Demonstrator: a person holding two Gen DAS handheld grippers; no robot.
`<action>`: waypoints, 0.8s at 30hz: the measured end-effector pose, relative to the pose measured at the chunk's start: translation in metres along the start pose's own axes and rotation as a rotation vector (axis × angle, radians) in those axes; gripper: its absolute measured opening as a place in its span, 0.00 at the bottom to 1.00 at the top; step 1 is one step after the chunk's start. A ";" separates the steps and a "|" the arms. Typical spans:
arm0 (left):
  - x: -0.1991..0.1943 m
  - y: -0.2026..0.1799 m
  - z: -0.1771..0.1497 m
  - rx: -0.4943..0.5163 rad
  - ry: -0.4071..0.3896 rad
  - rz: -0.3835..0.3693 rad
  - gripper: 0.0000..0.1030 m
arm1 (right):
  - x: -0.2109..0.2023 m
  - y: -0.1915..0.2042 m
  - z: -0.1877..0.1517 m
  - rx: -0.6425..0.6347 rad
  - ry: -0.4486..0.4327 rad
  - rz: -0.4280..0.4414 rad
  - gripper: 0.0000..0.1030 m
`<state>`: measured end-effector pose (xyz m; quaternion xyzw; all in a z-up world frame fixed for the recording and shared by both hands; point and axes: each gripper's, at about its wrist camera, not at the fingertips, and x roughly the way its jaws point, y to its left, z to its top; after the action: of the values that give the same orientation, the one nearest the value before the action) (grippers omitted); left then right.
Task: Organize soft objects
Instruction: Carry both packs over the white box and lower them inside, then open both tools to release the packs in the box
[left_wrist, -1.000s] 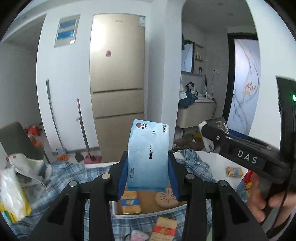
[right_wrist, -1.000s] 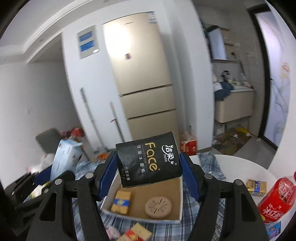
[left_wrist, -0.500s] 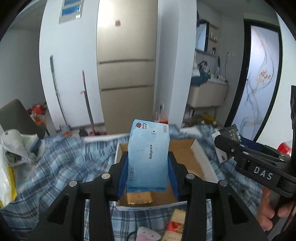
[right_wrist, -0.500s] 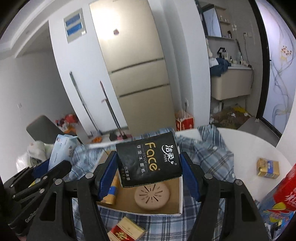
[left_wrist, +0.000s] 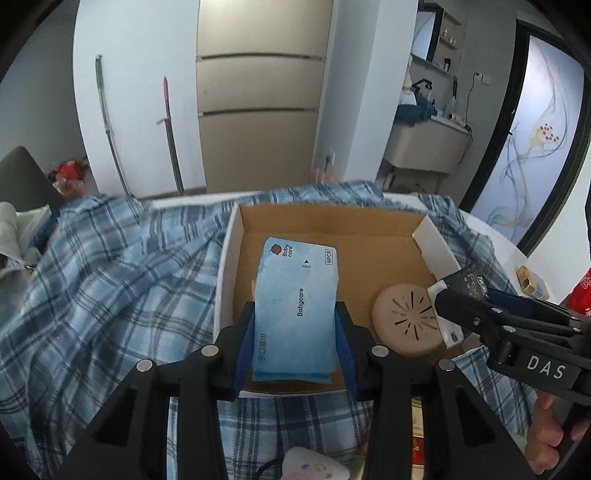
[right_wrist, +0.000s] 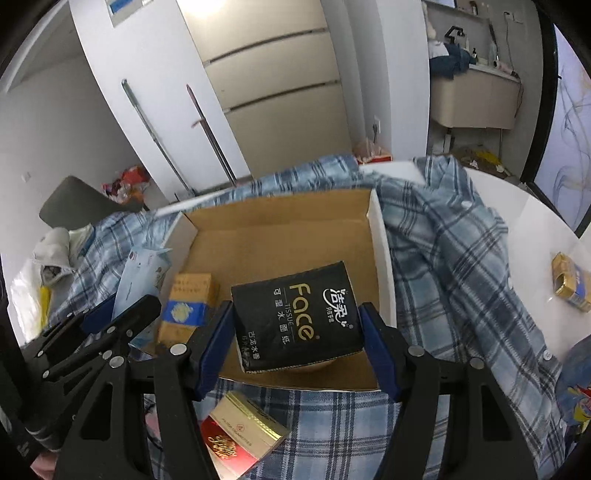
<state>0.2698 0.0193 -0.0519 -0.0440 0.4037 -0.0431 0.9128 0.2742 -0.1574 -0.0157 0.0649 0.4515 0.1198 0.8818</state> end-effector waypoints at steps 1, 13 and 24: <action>0.003 0.001 -0.001 -0.005 0.018 -0.024 0.40 | 0.003 0.001 -0.001 -0.003 0.011 -0.006 0.64; 0.008 -0.001 -0.003 -0.009 0.024 -0.024 0.60 | 0.022 -0.005 -0.004 0.020 0.075 0.002 0.65; -0.011 0.001 0.003 -0.025 -0.057 -0.024 0.73 | 0.016 -0.010 0.001 0.041 0.045 -0.026 0.75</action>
<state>0.2645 0.0220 -0.0425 -0.0614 0.3775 -0.0479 0.9227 0.2856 -0.1628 -0.0293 0.0745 0.4742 0.1007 0.8715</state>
